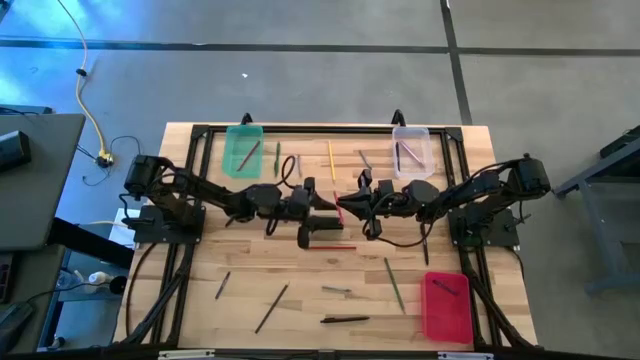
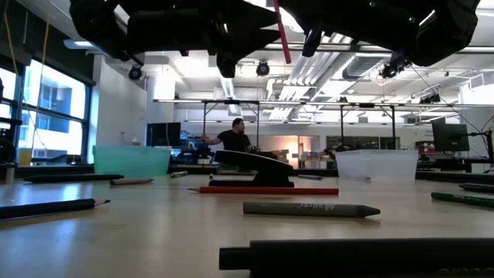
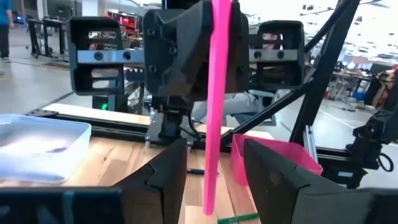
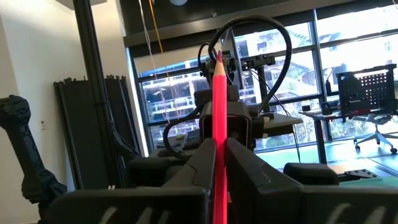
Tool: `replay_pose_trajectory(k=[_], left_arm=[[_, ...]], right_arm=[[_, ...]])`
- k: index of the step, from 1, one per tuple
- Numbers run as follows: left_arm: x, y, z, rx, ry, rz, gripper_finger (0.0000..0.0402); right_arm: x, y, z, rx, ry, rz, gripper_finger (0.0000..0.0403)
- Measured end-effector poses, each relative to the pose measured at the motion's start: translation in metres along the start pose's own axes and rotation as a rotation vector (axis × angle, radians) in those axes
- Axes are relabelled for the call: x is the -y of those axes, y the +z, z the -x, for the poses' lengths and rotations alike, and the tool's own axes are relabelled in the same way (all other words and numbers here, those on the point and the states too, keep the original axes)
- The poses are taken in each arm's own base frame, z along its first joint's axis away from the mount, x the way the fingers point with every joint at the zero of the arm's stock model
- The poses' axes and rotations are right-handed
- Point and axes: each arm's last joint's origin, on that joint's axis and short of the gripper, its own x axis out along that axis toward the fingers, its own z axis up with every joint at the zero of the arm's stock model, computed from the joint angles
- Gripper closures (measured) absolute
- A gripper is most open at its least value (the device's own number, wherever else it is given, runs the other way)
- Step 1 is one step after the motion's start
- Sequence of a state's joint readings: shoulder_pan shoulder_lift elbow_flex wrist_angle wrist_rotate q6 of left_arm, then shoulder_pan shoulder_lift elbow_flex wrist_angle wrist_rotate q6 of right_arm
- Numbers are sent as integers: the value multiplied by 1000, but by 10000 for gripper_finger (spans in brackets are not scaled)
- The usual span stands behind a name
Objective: Sort crayons/erasers/pens/pencils in bins
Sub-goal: Put the pink pencil into the green bin
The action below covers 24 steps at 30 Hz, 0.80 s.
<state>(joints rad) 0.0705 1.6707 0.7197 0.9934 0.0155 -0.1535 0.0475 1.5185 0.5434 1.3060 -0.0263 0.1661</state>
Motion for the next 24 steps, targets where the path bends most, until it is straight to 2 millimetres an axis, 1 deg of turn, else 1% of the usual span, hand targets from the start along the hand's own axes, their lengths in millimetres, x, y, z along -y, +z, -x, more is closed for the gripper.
replay_pose_trajectory(k=[4, 11, 16, 19, 24], left_arm=[[-1, 6, -3, 15, -30, -1, 269], [1, 15, -12, 42, -49, -40, 306], [0, 16, -12, 46, -46, -70, 330], [-4, 17, -12, 46, -37, -53, 344], [-6, 17, -12, 47, -47, -30, 347]], right_arm=[[0, 0, 0, 0, 0, 0, 391], [0, 1, 0, 12, 2, -1, 391], [0, 2, 0, 15, 2, 8, 391], [0, 2, 0, 16, 3, 10, 391], [0, 2, 0, 17, 3, 10, 391]])
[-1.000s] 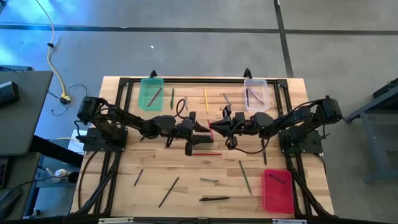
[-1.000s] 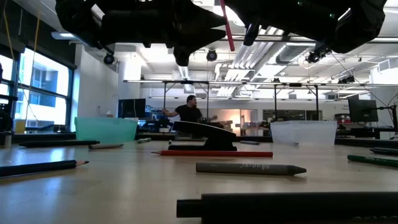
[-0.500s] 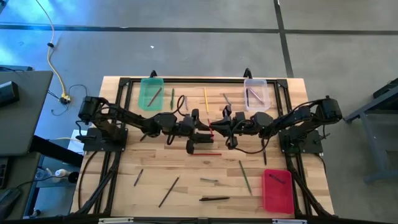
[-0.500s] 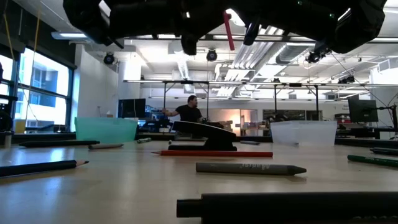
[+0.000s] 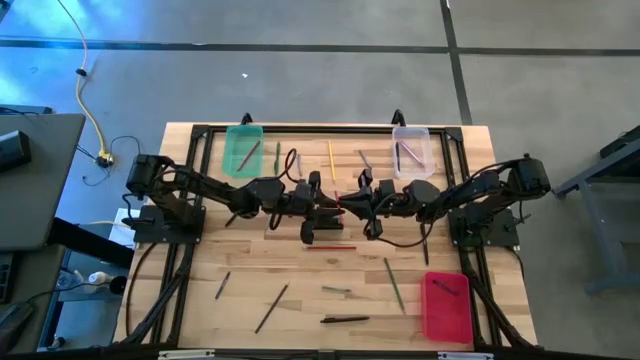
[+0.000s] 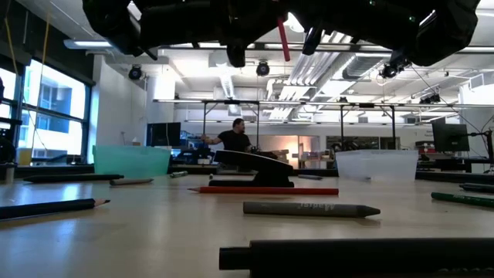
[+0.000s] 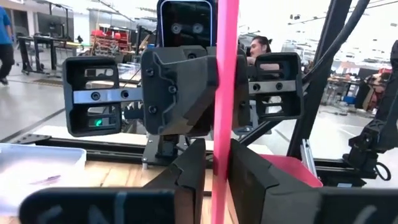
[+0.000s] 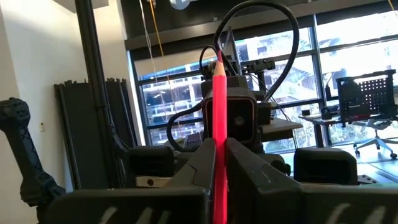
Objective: Sort crayons/erasers/pens/pencils in bins
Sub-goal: Put the pink pencil into the green bin
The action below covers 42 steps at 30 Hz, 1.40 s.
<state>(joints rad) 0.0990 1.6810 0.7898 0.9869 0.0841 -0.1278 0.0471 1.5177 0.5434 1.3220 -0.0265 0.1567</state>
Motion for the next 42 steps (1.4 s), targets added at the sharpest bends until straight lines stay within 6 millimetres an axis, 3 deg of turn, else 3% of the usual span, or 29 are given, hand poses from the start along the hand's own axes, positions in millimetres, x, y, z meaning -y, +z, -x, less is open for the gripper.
replay_pose_trajectory(k=[9, 18, 24, 35, 39, 42], left_arm=[[0, 1, 0, 7, 13, -17, 314], [-1, 1, 0, 8, 21, -70, 390], [-3, 9, 7, -66, 23, -79, 395], [0, 35, 43, -330, 148, -125, 398], [1, 47, 67, -451, 223, -137, 398], [2, 53, 89, -556, 300, -147, 398]], right_arm=[[0, 1, 0, 7, 1, 0, 391], [-2, 0, 0, 5, 7, 28, 391], [-8, -1, 0, 1, -9, 104, 369], [-5, -2, 0, -15, -138, 183, 232], [-4, -7, 1, -81, -146, 276, 220], [0, -17, 3, -191, -232, 355, 237]])
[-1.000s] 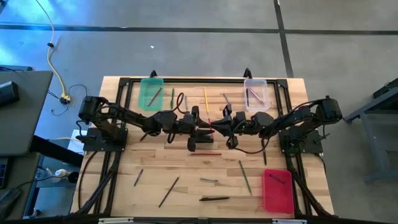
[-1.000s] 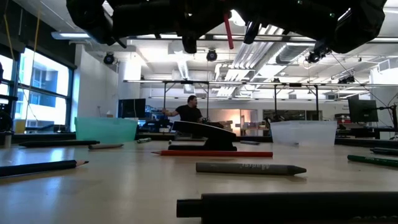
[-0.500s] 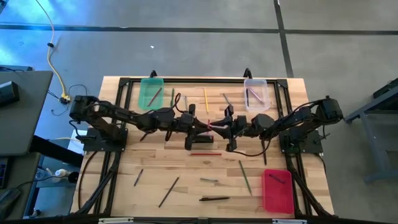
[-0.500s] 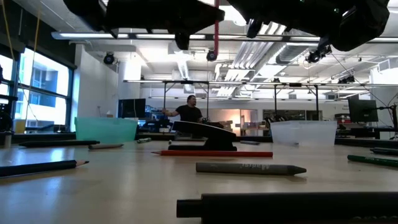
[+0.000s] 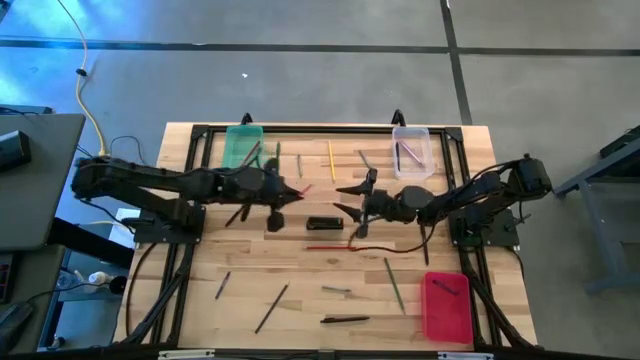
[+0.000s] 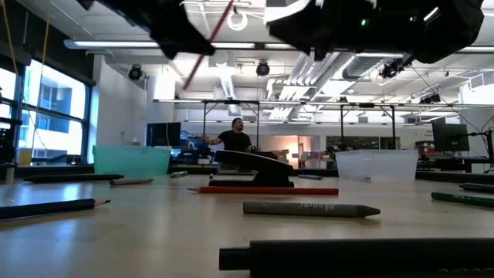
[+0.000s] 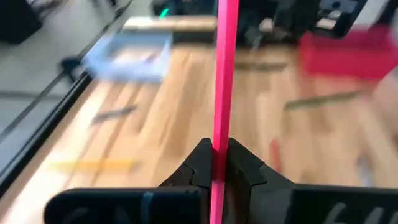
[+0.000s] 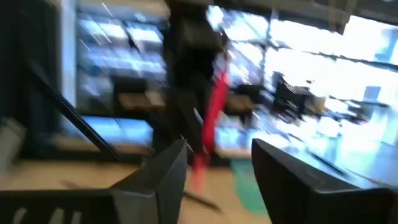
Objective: Sort crayons/erasers/pens/pencils in bins
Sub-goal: Put the pink pencil into the green bin
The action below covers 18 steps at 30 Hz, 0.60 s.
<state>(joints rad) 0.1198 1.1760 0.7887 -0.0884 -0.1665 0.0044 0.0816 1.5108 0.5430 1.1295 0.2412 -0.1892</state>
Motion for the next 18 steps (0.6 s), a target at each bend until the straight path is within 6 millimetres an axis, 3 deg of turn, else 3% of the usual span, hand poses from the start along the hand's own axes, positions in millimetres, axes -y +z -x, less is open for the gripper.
replay_pose_trajectory(k=[5, 10, 18], left_arm=[[-21, -14, 33, -164, 139, 78, 398], [-51, -28, 48, -304, 273, 163, 398], [-101, -45, 38, -407, 400, 285, 398]], right_arm=[[7, -20, 0, -207, -104, 78, 307], [15, -29, 1, -288, -129, 55, 392], [11, -28, 1, -287, -115, 51, 386]])
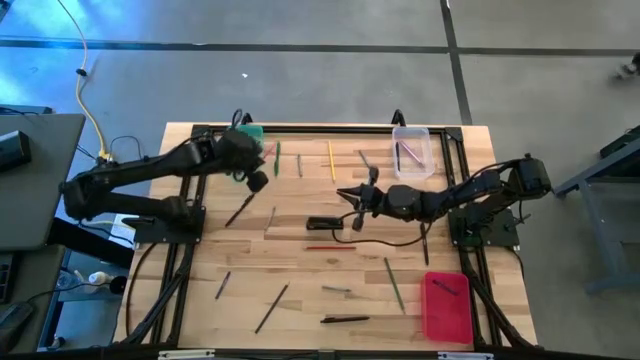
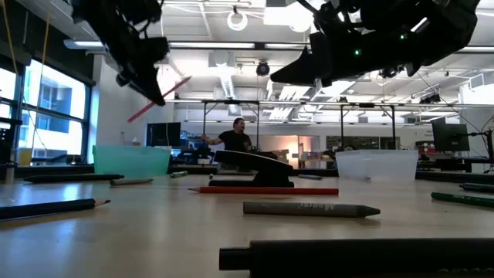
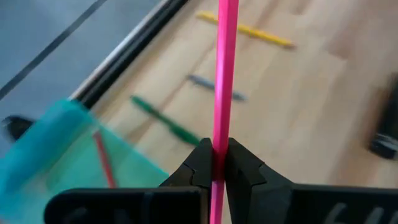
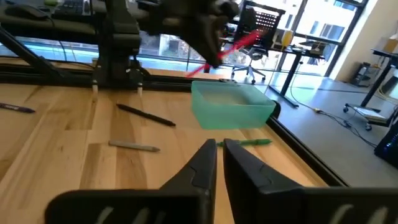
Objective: Sort crayons/erasers/pens/pencils in bins
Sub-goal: Put the pink pencil into the green bin
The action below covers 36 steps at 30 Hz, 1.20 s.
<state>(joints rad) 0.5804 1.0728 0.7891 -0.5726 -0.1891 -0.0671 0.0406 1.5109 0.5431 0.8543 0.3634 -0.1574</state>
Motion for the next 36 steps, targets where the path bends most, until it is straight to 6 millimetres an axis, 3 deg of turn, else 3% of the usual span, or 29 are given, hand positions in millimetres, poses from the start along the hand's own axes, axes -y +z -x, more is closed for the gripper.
replay_pose_trajectory(k=[10, 14, 19, 28, 36], left_arm=[[-73, -4, -52, -125, 136, 236, 398], [-92, -13, -70, -188, 131, 293, 398], [-97, -22, -84, -264, 127, 295, 398], [-104, -32, -91, -349, 127, 308, 398], [-106, -27, -93, -339, 119, 321, 381]], right_arm=[[-6, 1, 2, 4, 21, 10, 400], [-6, 1, 2, 4, 21, 10, 402], [-5, 1, 2, 4, 21, 28, 402], [-6, 1, 2, 4, 23, 29, 403], [-6, 1, 2, 4, 23, 29, 403]])
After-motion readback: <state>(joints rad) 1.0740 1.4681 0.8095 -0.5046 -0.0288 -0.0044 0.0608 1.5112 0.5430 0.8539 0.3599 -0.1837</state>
